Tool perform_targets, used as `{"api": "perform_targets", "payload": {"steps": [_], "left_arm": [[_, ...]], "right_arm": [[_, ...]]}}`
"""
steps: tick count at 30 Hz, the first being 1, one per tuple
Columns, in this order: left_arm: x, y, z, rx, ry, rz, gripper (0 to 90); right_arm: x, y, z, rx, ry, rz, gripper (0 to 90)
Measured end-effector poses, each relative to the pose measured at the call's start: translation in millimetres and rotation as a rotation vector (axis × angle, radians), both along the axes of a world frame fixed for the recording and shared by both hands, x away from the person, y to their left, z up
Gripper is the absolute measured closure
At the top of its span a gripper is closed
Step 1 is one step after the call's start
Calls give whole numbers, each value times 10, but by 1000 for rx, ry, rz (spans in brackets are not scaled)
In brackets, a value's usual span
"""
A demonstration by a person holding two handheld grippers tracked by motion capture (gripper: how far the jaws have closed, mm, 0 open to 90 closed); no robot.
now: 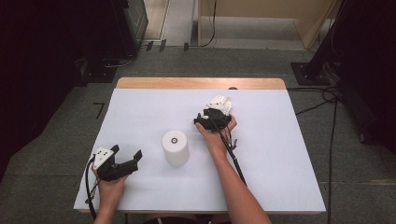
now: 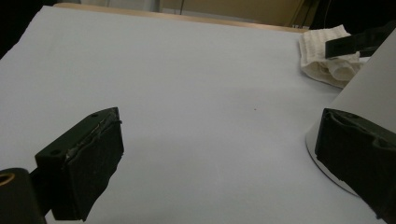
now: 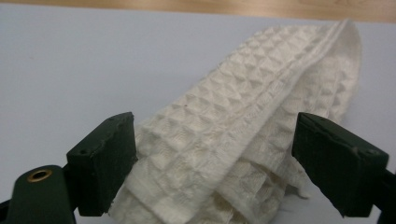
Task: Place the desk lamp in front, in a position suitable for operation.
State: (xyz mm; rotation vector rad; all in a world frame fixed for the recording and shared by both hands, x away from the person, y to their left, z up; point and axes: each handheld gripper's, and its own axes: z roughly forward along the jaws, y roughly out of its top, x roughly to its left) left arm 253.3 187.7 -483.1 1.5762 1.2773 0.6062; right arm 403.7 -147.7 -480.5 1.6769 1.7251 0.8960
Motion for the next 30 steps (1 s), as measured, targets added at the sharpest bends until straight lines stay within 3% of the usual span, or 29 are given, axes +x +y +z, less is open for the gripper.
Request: {"api": "perform_targets", "payload": {"steps": [2, 3, 4, 5, 6, 7, 8, 11, 15, 16, 17, 19, 20, 21, 23, 25, 27, 30], "left_arm": [[-2, 2, 1, 4, 1, -4, 16], [-2, 2, 1, 4, 1, -4, 16], [-1, 1, 0, 1, 0, -3, 16], [0, 1, 0, -1, 0, -2, 16], [-1, 3, 0, 1, -1, -4, 16], [-1, 3, 0, 1, -1, -4, 16], [-3, 4, 1, 4, -1, -6, 16], [-7, 3, 2, 0, -7, -6, 16], [-4, 3, -1, -9, -11, -14, 7], [-7, 3, -2, -10, -15, -22, 7], [-7, -2, -4, -12, -21, -30, 7], [-14, -15, -3, -9, -20, -45, 8], [-20, -21, 1, -10, -24, -56, 8], [-28, -29, 6, -17, -28, -64, 8], [-40, -37, 16, -24, -33, -78, 8], [-58, -54, 28, -36, -38, -98, 8], [-87, -91, 40, -47, -50, -119, 8], [-146, -192, 50, -29, -68, -165, 8]], "right_arm": [[51, 5, -81, -18, 44, -16, 231], [51, 5, -81, -18, 44, -16, 231], [60, 9, -123, -50, 59, -4, 371], [60, 9, -123, -50, 59, -4, 371], [33, 2, -112, -61, 46, 16, 627], [33, 2, -112, -61, 46, 16, 627], [5, -19, -75, -82, 27, 11, 753], [-37, -76, -36, -67, 19, 27, 778], [-221, -202, 102, -77, -42, 86, 784], [-365, -276, 203, -89, -79, 113, 783], [-365, -276, 203, -89, -79, 113, 783], [-538, -372, 306, -77, -114, 141, 782], [-737, -470, 390, -96, -144, 172, 781], [-737, -470, 390, -96, -144, 172, 781], [-934, -576, 435, -96, -159, 192, 779], [-1211, -732, 445, -106, -174, 227, 777], [-1298, -777, 434, -110, -182, 239, 775], [-1615, -948, 342, -116, -187, 278, 773]]}}
